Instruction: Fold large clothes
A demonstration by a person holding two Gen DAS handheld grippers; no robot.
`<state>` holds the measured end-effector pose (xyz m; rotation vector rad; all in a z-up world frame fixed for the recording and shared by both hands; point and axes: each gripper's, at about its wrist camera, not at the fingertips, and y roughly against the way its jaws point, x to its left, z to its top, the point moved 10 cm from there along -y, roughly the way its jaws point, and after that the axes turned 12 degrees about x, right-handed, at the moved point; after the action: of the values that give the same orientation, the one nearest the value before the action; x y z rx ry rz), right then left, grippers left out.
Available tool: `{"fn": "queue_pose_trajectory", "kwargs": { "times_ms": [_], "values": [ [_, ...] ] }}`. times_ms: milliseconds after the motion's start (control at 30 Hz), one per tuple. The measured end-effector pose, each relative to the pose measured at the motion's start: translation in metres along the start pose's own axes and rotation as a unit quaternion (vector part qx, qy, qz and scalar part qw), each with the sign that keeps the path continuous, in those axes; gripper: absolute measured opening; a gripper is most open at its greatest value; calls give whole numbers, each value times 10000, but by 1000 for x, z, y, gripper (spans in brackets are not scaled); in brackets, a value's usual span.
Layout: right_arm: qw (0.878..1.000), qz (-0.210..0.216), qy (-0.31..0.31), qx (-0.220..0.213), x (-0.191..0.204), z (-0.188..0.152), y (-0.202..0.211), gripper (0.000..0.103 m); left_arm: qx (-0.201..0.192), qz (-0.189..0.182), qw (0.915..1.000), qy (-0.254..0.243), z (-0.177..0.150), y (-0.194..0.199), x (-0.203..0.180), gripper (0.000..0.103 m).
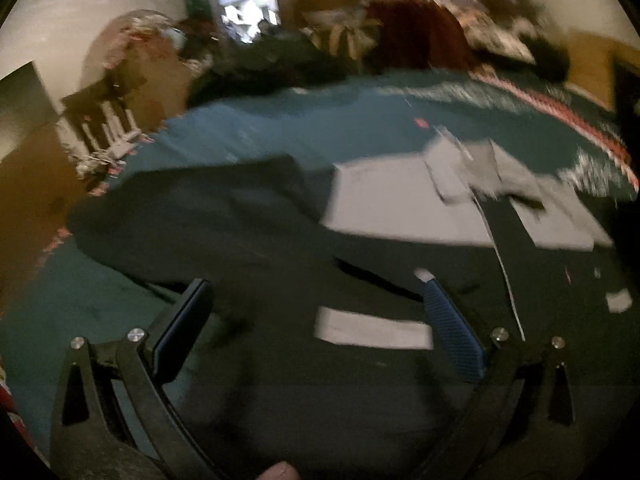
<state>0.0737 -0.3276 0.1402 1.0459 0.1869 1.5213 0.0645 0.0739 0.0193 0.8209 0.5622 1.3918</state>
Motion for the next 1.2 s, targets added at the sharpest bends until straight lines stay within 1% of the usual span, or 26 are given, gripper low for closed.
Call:
{"fn": "queue_pose_trajectory", "kwargs": {
  "times_ms": [33,67,133,233,300,333,400,467,533,567,600,633,667,700,767,800,833,900,967,1033,1100,1167,1200],
  "values": [
    [9999,55,57,147,16,-4,-30,17,-80,-8,9999,83,4,6,14,103],
    [9993,34,158,336,34,-12,-70,17,-124,-17,9998,135,7,9,25,103],
    [9975,36,254,657,56,-28,-128,17,-145,20,9997,207,9,10,42,103],
    [9923,128,414,1162,88,-64,-208,17,-203,-16,9995,260,12,11,53,103],
    [9883,156,532,1419,108,-89,-244,17,-288,-83,9992,260,14,10,51,103],
    [9863,203,600,1524,115,-102,-256,17,-294,-210,9991,236,14,7,46,103],
    [9807,220,733,1802,124,-126,-278,22,-216,-324,9991,177,13,-2,37,103],
    [9768,109,792,1986,119,-141,-287,32,-183,-457,9987,98,11,-4,29,103],
    [9774,-23,893,1913,117,-142,-277,33,-95,-612,9981,37,10,-10,15,103],
    [9798,-73,964,1749,117,-138,-263,33,-16,-708,9975,11,9,-13,7,103],
    [9825,-35,968,1591,119,-142,-241,35,84,-805,9967,-45,10,-17,-3,103],
    [9860,56,975,1355,120,-139,-216,46,64,-824,9966,-74,12,-17,-8,103],
    [9889,31,1012,1090,116,-135,-191,58,30,-858,9962,-116,14,-16,-15,103],
    [9907,-77,1032,885,108,-130,-165,61,20,-933,9955,-167,16,-16,-24,103],
    [9928,-403,932,629,76,-128,-131,62,24,-1090,9938,-234,24,-18,-42,103],
    [9931,-698,774,535,48,-128,-111,62,73,-1222,9922,-229,30,-20,-52,103],
    [9928,-918,610,468,24,-130,-98,63,87,-1272,9916,-213,35,-23,-58,103],
    [9915,-1211,173,434,-26,-136,-77,63,114,-1260,9917,-248,47,-30,-71,103],
    [9889,-1407,-193,436,-61,-138,-64,63,330,-1352,9898,-295,53,-44,-87,103],
    [9863,-1514,-488,430,-100,-145,-48,63,601,-1591,9848,-349,54,-60,-104,103],
    [9852,-1472,-747,458,-125,-149,-40,63,845,-1606,9826,-393,52,-76,-116,102],
    [9845,-1376,-978,470,-140,-153,-40,63,1024,-1612,9806,-441,49,-89,-127,102],
    [9844,-1323,-1059,477,-147,-155,-41,63,1081,-1602,9799,-486,48,-94,-131,99]
  ]
}}
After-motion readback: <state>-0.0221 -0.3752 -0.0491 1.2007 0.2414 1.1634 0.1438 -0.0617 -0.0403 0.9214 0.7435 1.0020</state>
